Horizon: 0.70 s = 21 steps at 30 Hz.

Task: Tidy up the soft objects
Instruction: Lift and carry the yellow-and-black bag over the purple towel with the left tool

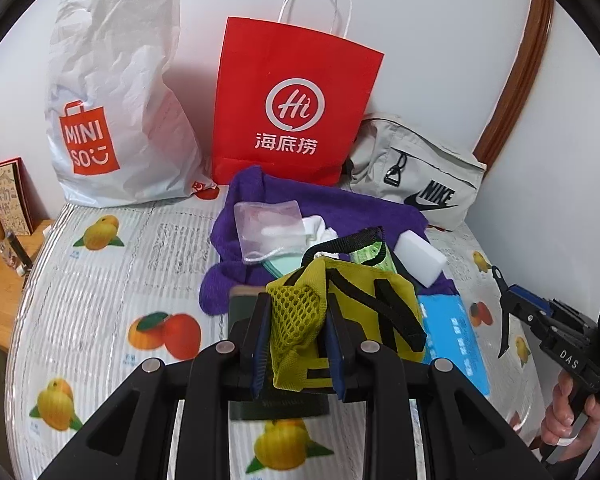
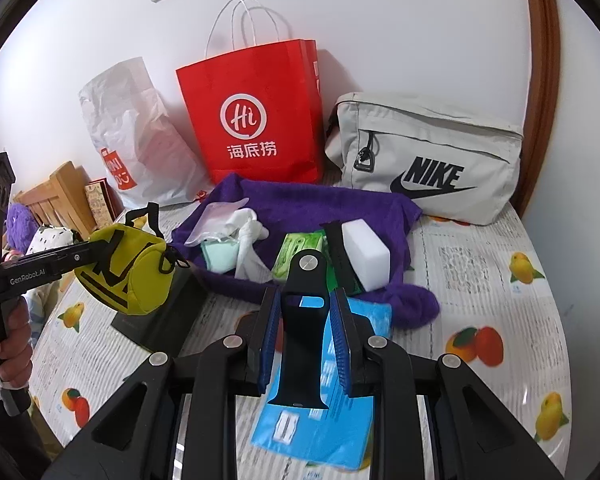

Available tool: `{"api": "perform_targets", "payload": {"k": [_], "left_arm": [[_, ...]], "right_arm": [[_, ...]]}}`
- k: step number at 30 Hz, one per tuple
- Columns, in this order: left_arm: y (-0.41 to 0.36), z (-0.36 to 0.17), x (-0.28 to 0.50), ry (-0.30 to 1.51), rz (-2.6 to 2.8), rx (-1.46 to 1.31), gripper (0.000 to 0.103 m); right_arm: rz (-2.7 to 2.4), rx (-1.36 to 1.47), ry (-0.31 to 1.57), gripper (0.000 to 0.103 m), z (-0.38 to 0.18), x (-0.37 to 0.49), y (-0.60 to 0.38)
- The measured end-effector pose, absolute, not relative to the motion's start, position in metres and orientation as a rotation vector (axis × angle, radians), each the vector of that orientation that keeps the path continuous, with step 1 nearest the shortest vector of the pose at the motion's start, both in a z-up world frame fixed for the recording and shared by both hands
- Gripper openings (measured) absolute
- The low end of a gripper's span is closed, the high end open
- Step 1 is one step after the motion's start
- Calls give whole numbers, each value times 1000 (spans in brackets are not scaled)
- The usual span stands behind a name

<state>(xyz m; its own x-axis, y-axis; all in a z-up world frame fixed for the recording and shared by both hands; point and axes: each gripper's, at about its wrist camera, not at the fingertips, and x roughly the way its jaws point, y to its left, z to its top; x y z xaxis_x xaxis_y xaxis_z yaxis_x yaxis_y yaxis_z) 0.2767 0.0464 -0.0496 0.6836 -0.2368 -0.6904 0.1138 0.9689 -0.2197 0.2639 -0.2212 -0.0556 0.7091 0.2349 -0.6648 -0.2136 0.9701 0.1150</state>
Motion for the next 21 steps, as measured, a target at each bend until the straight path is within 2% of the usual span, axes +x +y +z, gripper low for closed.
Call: {"api": "perform_targets", "payload": {"k": [21], "left_arm": [[53, -75, 375, 865, -186, -184, 24]], "right_arm": [[313, 10, 817, 25, -81, 395, -212]]}}
